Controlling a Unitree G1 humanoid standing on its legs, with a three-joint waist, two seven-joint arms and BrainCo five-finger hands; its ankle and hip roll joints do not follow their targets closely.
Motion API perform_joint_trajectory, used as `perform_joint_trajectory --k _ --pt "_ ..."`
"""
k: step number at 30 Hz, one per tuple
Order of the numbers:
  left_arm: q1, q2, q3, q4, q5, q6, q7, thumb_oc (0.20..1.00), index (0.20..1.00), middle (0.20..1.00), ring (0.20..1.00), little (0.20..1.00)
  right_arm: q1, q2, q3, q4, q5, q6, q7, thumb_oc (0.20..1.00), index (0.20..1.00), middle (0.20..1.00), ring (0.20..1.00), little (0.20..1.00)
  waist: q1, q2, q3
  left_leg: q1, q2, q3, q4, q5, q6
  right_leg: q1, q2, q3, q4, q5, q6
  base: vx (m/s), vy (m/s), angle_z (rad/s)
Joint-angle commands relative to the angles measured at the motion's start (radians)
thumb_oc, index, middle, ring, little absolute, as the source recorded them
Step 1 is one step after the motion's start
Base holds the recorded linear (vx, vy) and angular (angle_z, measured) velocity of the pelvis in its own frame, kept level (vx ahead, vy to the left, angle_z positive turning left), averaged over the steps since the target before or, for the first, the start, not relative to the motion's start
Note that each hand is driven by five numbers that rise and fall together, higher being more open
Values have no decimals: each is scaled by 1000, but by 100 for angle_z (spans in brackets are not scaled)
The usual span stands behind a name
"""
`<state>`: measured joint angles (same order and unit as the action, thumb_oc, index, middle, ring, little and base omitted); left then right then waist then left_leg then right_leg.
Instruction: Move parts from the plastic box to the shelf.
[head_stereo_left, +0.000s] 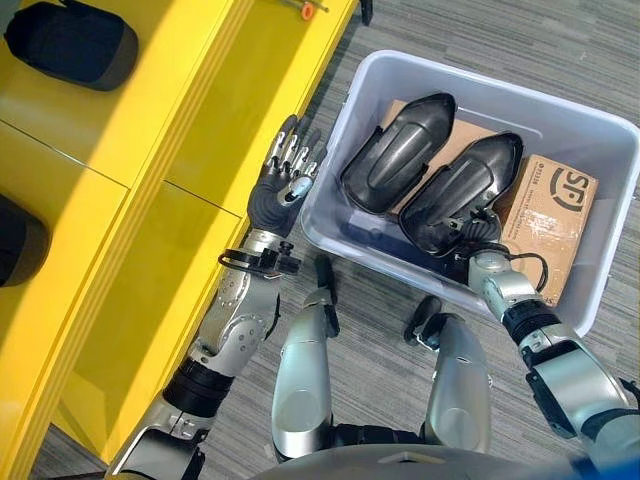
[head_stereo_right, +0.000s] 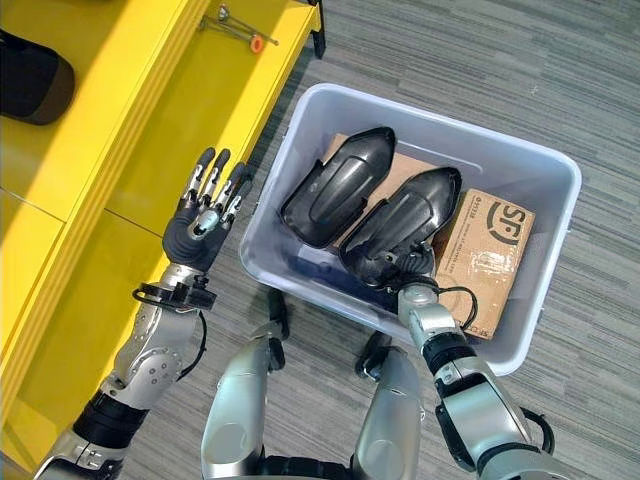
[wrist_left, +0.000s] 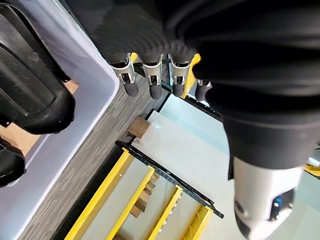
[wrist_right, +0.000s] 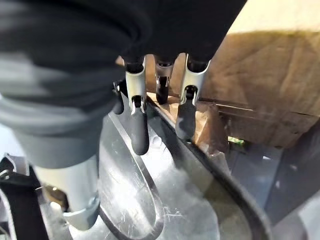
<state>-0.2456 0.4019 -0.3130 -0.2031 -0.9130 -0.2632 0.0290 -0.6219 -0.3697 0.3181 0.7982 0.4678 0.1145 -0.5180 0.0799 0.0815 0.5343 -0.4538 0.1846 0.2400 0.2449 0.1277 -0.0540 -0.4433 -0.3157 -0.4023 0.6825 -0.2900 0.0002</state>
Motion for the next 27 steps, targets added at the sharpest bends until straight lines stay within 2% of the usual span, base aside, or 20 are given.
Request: perform_joint_trajectory --k 1,3,4,5,6,9,15,20,24,27 --pt "-4 0 -7 -67 15 -22 -31 1000 1000 1000 1000 1000 -80 28 -8 -25 25 -109 21 1000 1000 1000 1000 1000 45 34 -14 42 -29 -1 35 -128 3 16 11 37 -21 45 35 0 0 0" --pt "1 2 -2 -73 12 -17 -35 1000 1000 1000 1000 1000 -86 21 -20 -72 -2 -103 -4 1000 1000 1000 1000 1000 43 33 -14 48 -30 0 34 -130 3 20 12 37 -21 44 36 0 0 0" --pt "4 0 1 -80 19 -8 -32 1000 1000 1000 1000 1000 -89 15 -31 -138 -79 -82 -81 1000 1000 1000 1000 1000 37 30 -14 60 -28 3 34 -132 3 27 12 40 -19 44 38 0 0 0" --pt "4 0 0 -81 19 -7 -30 1000 1000 1000 1000 1000 -89 12 -32 -151 -110 -83 -103 1000 1000 1000 1000 1000 34 30 -14 62 -27 4 35 -133 3 28 12 41 -19 44 39 32 25 0" --pt "6 0 -3 -84 21 -10 -23 1000 1000 1000 1000 1000 -92 0 -39 -190 -183 -68 -175 1000 1000 1000 1000 1000 27 28 -14 65 -24 8 36 -136 4 30 12 45 -19 44 41 0 0 0" --pt "9 -4 -10 -77 17 -24 -12 1000 1000 1000 1000 1000 -94 -24 -53 -263 -334 -21 -248 1000 1000 1000 1000 1000 13 29 -14 76 -23 14 31 -138 4 36 21 58 -33 48 46 7 19 -2" --pt "2 -5 -30 -65 12 -40 -3 1000 1000 1000 1000 1000 -130 -50 -45 -277 -418 -27 -232 1000 1000 1000 1000 1000 8 35 -14 81 -21 21 27 -137 2 40 19 63 -47 54 49 0 5 -1" --pt "-13 -3 -36 -57 3 -32 -12 1000 1000 1000 1000 1000 -216 -66 -31 -236 -452 -1 -214 1000 1000 1000 1000 1000 23 42 -14 82 -23 19 28 -136 -2 42 9 54 -41 51 50 0 0 0" --pt "-13 -4 -37 -54 1 -33 -19 1000 1000 1000 1000 1000 -240 -76 -30 -206 -470 4 -248 1000 1000 1000 1000 1000 28 45 -14 88 -25 19 20 -136 -2 47 7 48 -43 50 50 -4 8 0" --pt "-4 -5 -38 -57 3 -49 -17 1000 1000 1000 1000 1000 -207 -70 -42 -229 -402 1 -320 1000 1000 1000 1000 1000 20 45 -14 95 -26 23 11 -137 -1 48 9 52 -52 54 53 -19 34 4"
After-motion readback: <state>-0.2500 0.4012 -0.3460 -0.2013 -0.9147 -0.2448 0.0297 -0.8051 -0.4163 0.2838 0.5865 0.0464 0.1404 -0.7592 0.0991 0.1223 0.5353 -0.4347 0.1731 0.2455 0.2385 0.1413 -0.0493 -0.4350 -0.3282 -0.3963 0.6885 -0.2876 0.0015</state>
